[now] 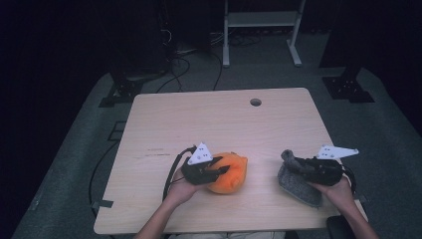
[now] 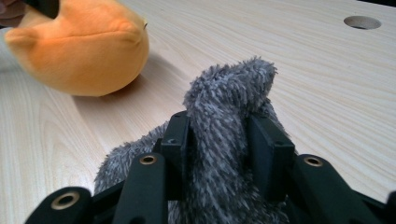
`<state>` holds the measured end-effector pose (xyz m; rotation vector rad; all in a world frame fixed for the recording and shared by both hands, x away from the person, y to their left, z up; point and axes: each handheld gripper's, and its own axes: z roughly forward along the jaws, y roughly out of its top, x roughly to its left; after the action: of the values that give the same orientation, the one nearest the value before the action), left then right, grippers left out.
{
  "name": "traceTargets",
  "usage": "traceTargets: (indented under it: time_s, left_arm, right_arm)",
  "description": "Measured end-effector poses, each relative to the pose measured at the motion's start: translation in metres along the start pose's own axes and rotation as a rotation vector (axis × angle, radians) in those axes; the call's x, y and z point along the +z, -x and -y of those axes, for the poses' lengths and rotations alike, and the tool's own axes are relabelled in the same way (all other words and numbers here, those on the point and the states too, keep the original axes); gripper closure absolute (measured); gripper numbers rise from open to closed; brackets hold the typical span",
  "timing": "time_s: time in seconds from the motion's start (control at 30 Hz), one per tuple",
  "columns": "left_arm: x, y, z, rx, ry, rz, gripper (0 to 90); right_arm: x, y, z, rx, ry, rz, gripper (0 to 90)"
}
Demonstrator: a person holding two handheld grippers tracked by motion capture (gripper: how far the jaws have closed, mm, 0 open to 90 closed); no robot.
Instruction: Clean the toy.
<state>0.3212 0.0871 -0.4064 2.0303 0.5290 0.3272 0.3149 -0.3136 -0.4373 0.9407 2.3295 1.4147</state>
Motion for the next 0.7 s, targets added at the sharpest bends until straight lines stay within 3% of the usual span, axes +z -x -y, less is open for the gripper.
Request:
traceTargets:
  time_s: [0.17, 0.5, 0.7]
  left_arm:
    - [0.001, -0.005, -0.006, 0.011, 0.015, -0.028, 61.8]
    - [0.009, -0.014, -0.016, 0.027, 0.031, -0.071, 61.7]
    - [0.020, -0.020, -0.022, 0.050, 0.036, -0.142, 61.3]
  right_arm:
    - [0.003, 0.001, 0.001, -0.013, -0.016, 0.021, 52.3]
    - [-0.004, 0.005, 0.002, 0.016, 0.035, 0.005, 49.8]
    - [-0.005, 0.004, 0.001, 0.014, 0.050, -0.005, 48.4]
